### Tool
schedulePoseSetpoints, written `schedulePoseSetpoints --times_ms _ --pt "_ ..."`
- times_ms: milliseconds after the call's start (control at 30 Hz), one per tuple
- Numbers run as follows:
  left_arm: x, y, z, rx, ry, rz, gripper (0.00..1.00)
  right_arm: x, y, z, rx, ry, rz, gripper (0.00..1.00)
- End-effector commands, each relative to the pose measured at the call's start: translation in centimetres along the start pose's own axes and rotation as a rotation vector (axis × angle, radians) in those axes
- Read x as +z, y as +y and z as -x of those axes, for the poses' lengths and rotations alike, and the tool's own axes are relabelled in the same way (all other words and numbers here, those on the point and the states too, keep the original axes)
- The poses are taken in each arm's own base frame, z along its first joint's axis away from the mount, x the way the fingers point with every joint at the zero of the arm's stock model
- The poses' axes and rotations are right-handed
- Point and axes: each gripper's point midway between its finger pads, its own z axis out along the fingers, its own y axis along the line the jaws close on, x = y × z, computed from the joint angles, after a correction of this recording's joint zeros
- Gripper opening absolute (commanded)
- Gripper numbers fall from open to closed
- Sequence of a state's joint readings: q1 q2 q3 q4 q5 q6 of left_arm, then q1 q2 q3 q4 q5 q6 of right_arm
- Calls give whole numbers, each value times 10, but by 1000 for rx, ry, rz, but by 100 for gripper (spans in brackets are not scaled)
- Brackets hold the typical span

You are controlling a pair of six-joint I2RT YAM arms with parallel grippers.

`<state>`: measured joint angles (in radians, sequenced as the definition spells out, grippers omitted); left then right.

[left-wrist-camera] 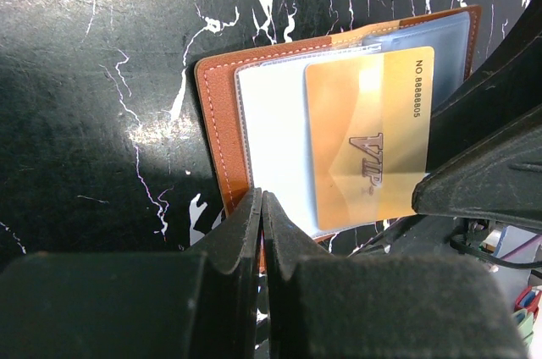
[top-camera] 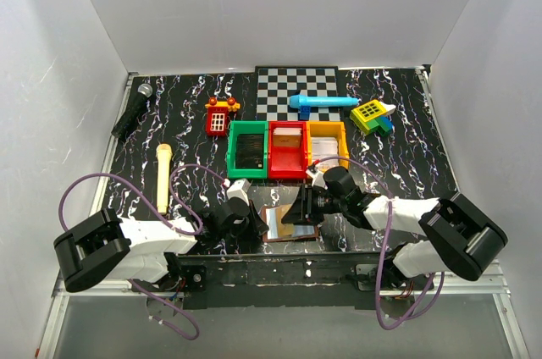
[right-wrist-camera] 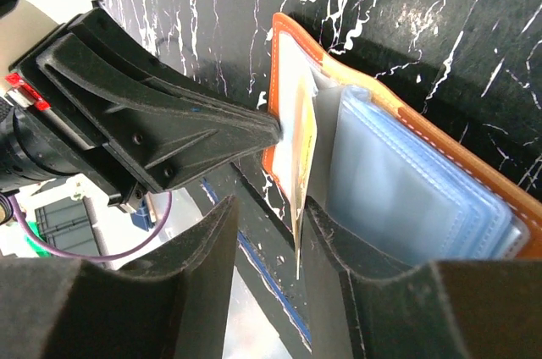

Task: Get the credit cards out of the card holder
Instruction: Remove the credit card from the card holder.

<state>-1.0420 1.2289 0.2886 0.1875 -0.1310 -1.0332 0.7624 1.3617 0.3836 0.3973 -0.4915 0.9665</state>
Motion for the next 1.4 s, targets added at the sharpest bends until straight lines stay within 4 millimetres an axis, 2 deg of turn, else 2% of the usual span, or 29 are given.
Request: schedulePoseSetpoints --times_ms 0,400,633,833,967,1267,1367 --pt "-4 55 -26 47 79 180 0 -4 14 11 -44 -39 35 41" --pt "-4 56 -27 45 80 176 0 -4 13 13 -39 -48 30 32" --pt "-4 56 -28 43 80 176 0 -5 11 13 -41 -53 23 18" --pt "-5 56 -27 38 77 175 0 -7 11 13 -39 -60 18 12" --pt "-6 57 -27 34 71 179 0 -8 8 12 -37 -61 7 2" --pt "-7 58 -26 29 65 175 0 -12 7 12 -43 -65 -12 1" --pt "-8 58 -26 28 64 176 0 -16 0 12 -37 -67 -62 1"
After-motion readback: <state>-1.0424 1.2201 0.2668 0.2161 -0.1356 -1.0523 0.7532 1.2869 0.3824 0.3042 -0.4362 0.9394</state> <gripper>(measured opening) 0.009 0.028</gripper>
